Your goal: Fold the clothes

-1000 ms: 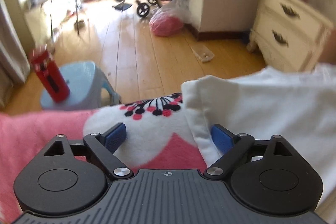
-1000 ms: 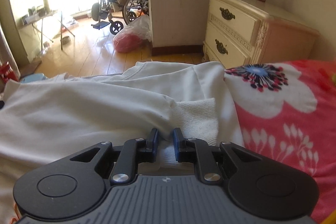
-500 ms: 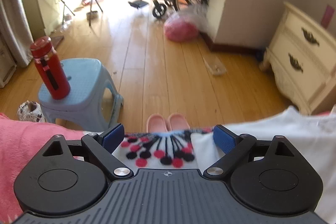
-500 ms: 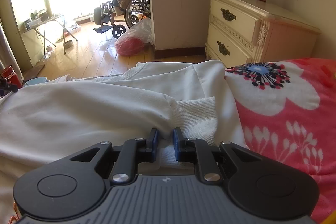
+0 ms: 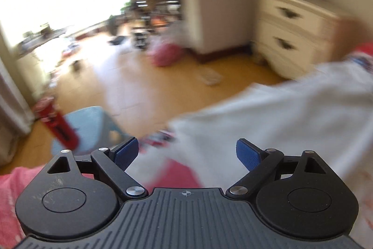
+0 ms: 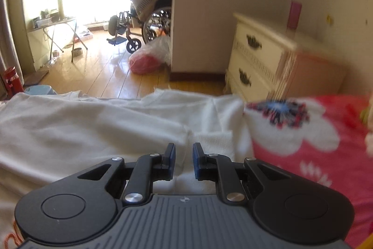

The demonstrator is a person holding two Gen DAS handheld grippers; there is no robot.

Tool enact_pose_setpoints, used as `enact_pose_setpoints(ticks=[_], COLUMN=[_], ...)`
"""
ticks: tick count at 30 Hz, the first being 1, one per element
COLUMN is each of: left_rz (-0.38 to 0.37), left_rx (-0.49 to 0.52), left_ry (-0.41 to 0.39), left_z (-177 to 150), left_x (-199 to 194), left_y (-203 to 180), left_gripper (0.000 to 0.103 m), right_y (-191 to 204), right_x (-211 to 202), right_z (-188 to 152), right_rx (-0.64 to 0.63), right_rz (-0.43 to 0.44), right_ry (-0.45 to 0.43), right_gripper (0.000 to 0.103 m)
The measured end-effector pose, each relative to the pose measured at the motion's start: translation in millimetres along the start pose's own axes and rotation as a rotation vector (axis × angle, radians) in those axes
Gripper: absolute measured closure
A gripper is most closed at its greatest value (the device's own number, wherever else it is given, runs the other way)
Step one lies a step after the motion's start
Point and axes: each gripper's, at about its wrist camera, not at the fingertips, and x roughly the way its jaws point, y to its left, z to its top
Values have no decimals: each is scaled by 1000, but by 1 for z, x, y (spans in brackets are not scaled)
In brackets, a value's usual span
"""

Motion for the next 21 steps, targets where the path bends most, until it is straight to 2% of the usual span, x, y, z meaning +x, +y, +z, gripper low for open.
enact_pose_setpoints(ticks=[4,5,7,12,17,21], left_rz=[-156,-169,-178,-220,-189,-169], left_rx=[39,55,63,38,108,158], left_ry=[50,68,102,100,111,97], left_z=[-20,-24,-31,-37,-50,-52], left_x=[-3,-1,4,-1,3,-2], left_y=[-35,-42,-46,-47,-56,-61], left_gripper=[25,35,46,48,48,47], right_y=[-7,-11,-19,-21,-30,-40], right_x=[21,26,25,11,44,37], right_z=[-8,-11,-9,6,-7,-5], right_rx=[-14,-2,60,85,99,177], right_rz=[-10,-7,12,45,27,50], right_ry=[56,69,63,-1,65,49], right_gripper=[87,88,88,87,91,92])
